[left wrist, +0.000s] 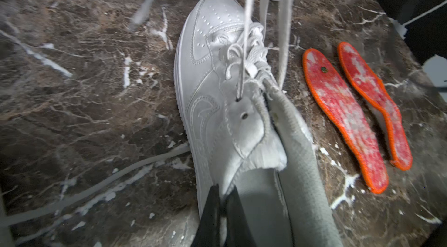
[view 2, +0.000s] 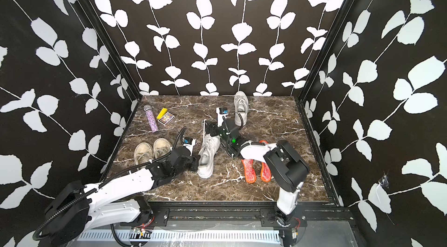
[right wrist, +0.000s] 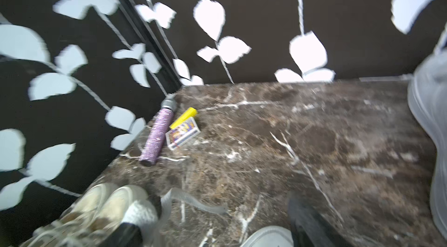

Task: Remove the insole from the shoe
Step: Untie the shoelace on the shoe.

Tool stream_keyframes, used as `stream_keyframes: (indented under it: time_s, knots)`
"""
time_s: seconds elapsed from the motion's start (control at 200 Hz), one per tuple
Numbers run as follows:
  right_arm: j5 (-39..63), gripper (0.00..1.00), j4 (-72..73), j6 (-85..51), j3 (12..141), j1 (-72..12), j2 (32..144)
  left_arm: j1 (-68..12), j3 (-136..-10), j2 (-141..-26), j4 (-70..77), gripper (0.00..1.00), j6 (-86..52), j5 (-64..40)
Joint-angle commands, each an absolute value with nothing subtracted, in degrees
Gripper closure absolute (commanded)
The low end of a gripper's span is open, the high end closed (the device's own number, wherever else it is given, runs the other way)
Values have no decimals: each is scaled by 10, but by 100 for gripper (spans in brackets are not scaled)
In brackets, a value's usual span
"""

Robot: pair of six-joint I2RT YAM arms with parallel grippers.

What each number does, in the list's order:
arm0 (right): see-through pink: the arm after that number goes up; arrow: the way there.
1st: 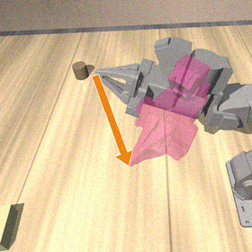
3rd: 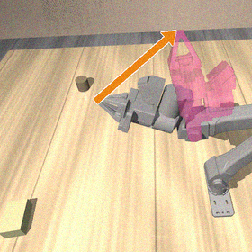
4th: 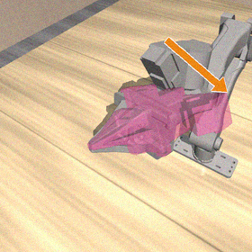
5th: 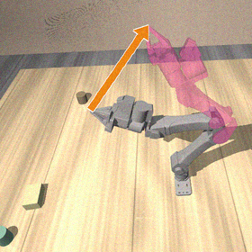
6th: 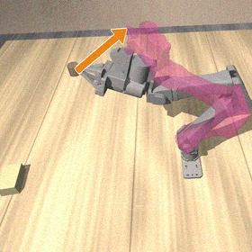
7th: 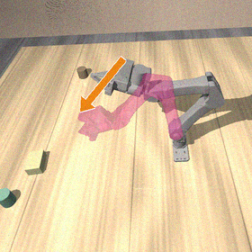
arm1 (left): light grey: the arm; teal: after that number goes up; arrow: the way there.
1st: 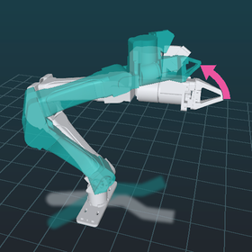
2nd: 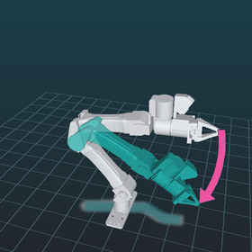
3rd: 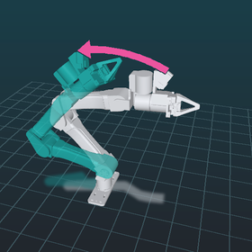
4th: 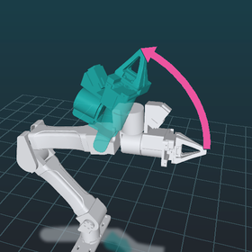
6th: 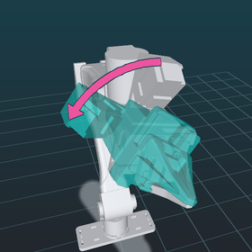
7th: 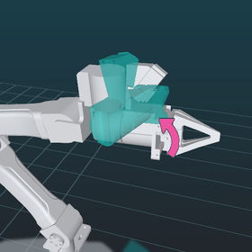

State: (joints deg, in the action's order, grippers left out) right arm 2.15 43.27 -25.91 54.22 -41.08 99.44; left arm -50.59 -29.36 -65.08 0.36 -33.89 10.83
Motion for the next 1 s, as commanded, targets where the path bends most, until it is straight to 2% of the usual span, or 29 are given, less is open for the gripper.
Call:
stream_keyframes:
  time_s: [0.0, 0.215, 0.325, 0.495, 0.625, 0.72, 0.815, 0.995]
  knots:
    - [65, 19, 525, -211, 531, -423, 943, -513, -299, -639, -10, 100, -349, 116]
    - [-50, 19, 499, -183, 478, -451, 939, -513, -303, -661, 13, 100, -348, 94]
    - [-105, 19, 414, -196, 505, -452, 954, -513, -312, -672, 19, 100, -340, 74]
    - [-37, 20, 346, -211, 518, -452, 967, -513, -314, -665, 19, 100, -331, 66]
    - [-35, 19, 319, -200, 528, -452, 950, -513, -311, -666, 27, 100, -330, 60]
    - [14, 17, 347, -213, 526, -439, 929, -513, -314, -675, 33, 100, -327, 50]
    - [89, 17, 420, -283, 524, -411, 922, -513, -318, -683, 33, 100, -326, 46]
    - [62, 16, 402, -254, 550, -411, 901, -513, -316, -682, 34, 100, -327, 47]
